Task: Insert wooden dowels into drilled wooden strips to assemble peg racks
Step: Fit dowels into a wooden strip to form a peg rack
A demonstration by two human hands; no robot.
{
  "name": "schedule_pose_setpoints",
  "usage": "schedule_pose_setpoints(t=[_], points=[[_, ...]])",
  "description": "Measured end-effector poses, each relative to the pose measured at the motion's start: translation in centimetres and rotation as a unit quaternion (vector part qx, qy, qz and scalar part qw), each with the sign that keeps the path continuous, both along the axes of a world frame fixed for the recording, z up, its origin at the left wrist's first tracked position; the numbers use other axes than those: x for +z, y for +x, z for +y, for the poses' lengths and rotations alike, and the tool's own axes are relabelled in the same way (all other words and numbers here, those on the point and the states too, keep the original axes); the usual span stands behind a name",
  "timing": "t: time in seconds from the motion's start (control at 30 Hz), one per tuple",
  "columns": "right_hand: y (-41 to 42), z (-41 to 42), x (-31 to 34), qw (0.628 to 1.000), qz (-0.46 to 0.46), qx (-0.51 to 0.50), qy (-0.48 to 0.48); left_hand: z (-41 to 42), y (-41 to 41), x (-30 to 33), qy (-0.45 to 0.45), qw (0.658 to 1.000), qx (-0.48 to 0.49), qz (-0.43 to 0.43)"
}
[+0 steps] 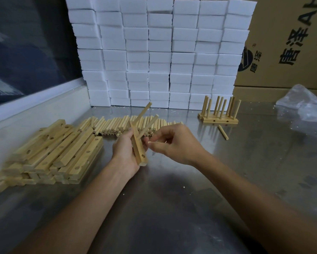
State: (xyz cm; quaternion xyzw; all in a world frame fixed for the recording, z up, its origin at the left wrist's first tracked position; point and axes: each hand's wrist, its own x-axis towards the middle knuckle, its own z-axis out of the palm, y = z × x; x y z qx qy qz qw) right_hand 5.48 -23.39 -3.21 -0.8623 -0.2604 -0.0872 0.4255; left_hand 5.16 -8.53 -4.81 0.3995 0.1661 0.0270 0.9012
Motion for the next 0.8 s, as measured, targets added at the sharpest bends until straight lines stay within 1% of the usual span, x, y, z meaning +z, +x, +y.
schedule_pose_setpoints(t=[0.07,0.2,0.3,0.37,0.47,0.6,0.7,0.8], points=[[-0.3,0.4,0.2,0.998,-0.036,0.0,-0.053,-0.1,0.0,0.0,0.024,0.999,-0.022,0.007],[-0.9,0.8,0.7,0.991,-0.046,0.021,-0.125,-0.1,0.2,0.0,-0.004,1.0,-0.025,0.007],[-1.1,0.7,0.8,0.989,-0.045,0.056,-0.127,0.0,0.4,-0.2,-0.011,1.0,-0.028,0.003],[-1.1,0.6,0.8,0.99,-0.036,0.069,-0.121,0.2,0.6,-0.3,-0.008,0.999,-0.038,0.006],[-1.1,0.7,0.8,0.987,-0.034,0.079,-0.139,0.5,0.7,-0.4,-0.003,0.999,-0.037,0.008],[-1.2,0.8,1.0,0.985,-0.033,0.079,-0.149,0.6,0.8,-0.6,0.007,1.0,-0.029,0.006],[-1.4,0.8,1.2,0.982,-0.051,0.072,-0.167,0.6,0.8,-0.6,0.018,0.999,-0.03,0.002],[-1.6,1.0,1.6,0.973,-0.056,0.058,-0.217,0.5,0.7,-0.7,0.023,0.999,-0.048,-0.007]])
